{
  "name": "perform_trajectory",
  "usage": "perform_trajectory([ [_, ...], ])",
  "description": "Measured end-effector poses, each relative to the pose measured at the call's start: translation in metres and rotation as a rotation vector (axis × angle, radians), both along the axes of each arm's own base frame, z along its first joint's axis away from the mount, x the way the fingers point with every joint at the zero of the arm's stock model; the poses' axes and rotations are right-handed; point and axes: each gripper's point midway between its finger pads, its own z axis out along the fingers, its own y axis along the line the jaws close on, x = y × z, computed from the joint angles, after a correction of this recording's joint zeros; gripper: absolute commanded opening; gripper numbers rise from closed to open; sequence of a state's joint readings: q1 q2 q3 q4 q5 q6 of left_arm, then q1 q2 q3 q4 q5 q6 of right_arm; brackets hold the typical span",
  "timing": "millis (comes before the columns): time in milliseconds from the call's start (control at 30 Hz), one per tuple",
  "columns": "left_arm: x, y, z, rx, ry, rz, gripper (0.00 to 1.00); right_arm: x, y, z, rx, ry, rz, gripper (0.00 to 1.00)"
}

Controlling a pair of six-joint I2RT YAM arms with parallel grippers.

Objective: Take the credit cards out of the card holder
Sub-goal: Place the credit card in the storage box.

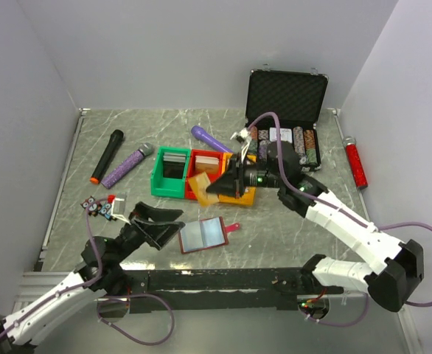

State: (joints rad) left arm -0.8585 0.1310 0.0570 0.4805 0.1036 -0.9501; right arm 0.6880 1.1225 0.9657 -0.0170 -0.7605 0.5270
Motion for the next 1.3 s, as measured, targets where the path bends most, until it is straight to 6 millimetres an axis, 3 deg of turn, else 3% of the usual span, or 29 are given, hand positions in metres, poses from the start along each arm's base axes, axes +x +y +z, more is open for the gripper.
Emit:
perform_trajectory([
  [67, 0.009, 0.009, -0.002, 0.019, 0.039, 0.072, 0.93, 0.018, -0.002, 0.008, -0.028, -0.094, -0.067, 0.01],
  [167, 0.022, 0.024, -0.001, 0.058, 0.096, 0.18, 0.93, 0.05, -0.002, 0.005, -0.112, -0.277, -0.124, 0.0],
  [400, 0.039, 0.036, -0.013, 0.157, 0.185, 0.297, 0.91, 0.143, 0.008, -0.041, -0.467, -0.441, -0.172, 0.0],
  [533, 0.043, 0.036, -0.032, 0.219, 0.23, 0.316, 0.91, 0.173, 0.002, -0.065, -0.583, -0.481, -0.147, 0.0],
  [733, 0.042, 0.044, -0.033, 0.228, 0.243, 0.341, 0.91, 0.194, -0.003, -0.088, -0.676, -0.545, -0.073, 0.0],
  [933, 0.043, 0.053, -0.033, 0.22, 0.248, 0.375, 0.91, 0.192, -0.003, -0.109, -0.728, -0.642, 0.083, 0.0],
  [1100, 0.045, 0.055, -0.036, 0.231, 0.26, 0.394, 0.91, 0.19, -0.001, -0.113, -0.727, -0.706, 0.158, 0.0],
  [1300, 0.046, 0.054, -0.04, 0.245, 0.267, 0.394, 0.91, 0.199, 0.008, -0.128, -0.739, -0.718, 0.228, 0.0],
])
